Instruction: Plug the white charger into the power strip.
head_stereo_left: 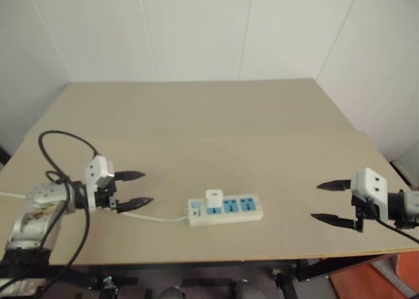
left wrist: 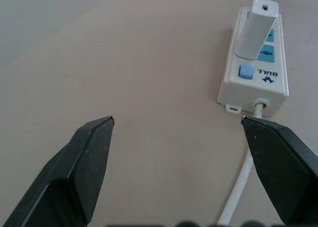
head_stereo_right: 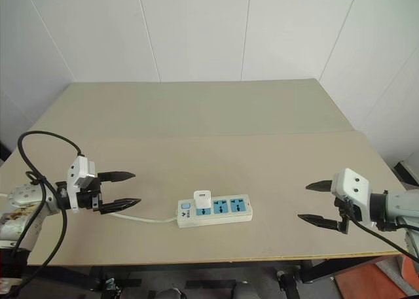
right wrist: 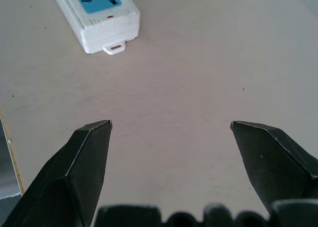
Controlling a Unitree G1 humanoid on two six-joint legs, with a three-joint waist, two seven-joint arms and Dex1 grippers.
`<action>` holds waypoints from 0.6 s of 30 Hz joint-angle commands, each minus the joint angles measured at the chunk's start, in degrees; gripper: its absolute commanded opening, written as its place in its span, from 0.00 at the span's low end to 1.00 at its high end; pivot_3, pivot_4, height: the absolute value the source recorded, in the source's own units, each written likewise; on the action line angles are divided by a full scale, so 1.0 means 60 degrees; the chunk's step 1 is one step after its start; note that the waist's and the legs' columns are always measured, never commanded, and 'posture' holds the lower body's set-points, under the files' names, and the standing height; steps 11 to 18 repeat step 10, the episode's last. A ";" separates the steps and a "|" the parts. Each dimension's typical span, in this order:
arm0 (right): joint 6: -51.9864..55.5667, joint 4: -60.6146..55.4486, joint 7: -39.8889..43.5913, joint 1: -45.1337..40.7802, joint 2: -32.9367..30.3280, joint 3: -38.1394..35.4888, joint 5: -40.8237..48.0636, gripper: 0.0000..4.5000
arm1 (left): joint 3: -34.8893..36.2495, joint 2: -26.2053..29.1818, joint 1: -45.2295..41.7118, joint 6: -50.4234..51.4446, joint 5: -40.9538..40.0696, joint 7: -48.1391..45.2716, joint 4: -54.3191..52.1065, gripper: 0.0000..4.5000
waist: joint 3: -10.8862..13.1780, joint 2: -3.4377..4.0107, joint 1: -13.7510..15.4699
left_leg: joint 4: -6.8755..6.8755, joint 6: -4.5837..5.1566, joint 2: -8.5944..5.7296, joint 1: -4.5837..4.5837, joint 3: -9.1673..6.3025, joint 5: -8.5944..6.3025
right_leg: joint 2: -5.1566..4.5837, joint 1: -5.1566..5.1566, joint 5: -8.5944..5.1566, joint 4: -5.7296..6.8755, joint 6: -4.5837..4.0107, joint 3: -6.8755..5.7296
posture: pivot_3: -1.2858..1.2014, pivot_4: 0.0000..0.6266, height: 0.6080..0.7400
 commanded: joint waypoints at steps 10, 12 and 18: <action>-0.0035 -0.0476 -0.0354 0.0046 -0.0147 -0.0434 0.0034 1.00 | 0.0178 0.0118 0.0207 0.0285 -0.0461 -0.0206 -0.0752 0.99 | 0.0000 0.0000 0.0003 | 0.0001 0.0000 0.0000 0.0001 0.0002 0.0000 | 0.0000 0.0001 0.0000 0.0001 0.0000 0.0000 | 0.52 0.24 1.00; -0.0035 -0.0476 -0.0354 0.0046 -0.0147 -0.0434 0.0034 1.00 | 0.0178 0.0118 0.0207 0.0285 -0.0461 -0.0206 -0.0752 0.99 | 0.0000 0.0000 0.0003 | 0.0001 0.0000 0.0000 0.0001 0.0002 0.0000 | 0.0000 0.0001 0.0000 0.0001 0.0000 0.0000 | 0.52 0.24 1.00; -0.0035 -0.0476 -0.0354 0.0046 -0.0147 -0.0434 0.0034 1.00 | 0.0178 0.0118 0.0207 0.0285 -0.0461 -0.0206 -0.0752 0.99 | 0.0000 0.0000 0.0003 | 0.0001 0.0000 0.0000 0.0001 0.0002 0.0000 | 0.0000 0.0001 0.0000 0.0001 0.0000 0.0000 | 0.52 0.24 1.00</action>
